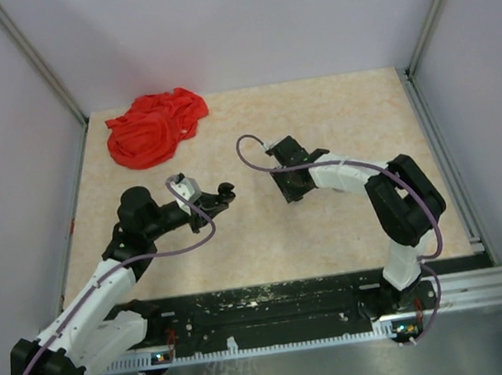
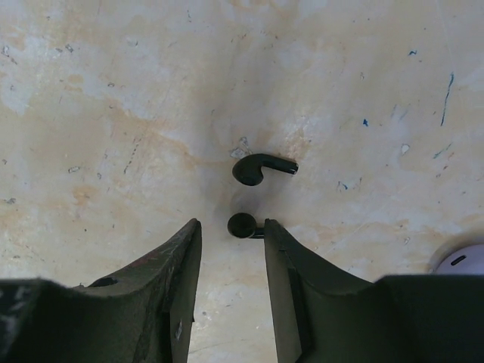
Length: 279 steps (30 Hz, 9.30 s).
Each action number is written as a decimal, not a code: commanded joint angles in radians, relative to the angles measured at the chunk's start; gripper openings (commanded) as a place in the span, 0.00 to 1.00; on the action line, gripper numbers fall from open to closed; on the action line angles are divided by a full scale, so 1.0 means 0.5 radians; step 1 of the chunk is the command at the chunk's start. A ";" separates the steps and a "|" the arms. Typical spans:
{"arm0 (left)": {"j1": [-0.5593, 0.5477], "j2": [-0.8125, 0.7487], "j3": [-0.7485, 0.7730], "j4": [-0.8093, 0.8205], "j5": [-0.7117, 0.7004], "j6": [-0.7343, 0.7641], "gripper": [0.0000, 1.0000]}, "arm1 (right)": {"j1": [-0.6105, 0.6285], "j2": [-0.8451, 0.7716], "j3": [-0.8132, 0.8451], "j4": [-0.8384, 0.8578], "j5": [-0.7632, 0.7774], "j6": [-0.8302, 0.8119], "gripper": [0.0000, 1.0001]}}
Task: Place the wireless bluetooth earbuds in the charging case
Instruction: Pick up the earbud from the center of the board, then place the earbud in the charging case, then adjust the earbud at the center of the board.
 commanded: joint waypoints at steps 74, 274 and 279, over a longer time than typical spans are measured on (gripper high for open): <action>0.010 -0.239 -0.338 0.860 -0.255 -0.355 0.01 | 0.149 -1.086 -0.062 0.977 -1.120 0.856 0.14; 0.142 -0.445 -0.518 1.346 -0.164 -0.648 0.00 | 0.021 0.204 0.476 -0.349 0.009 -0.107 0.36; 0.144 -0.442 -0.518 1.346 -0.160 -0.645 0.01 | 0.021 0.262 0.473 -0.357 0.003 -0.087 0.38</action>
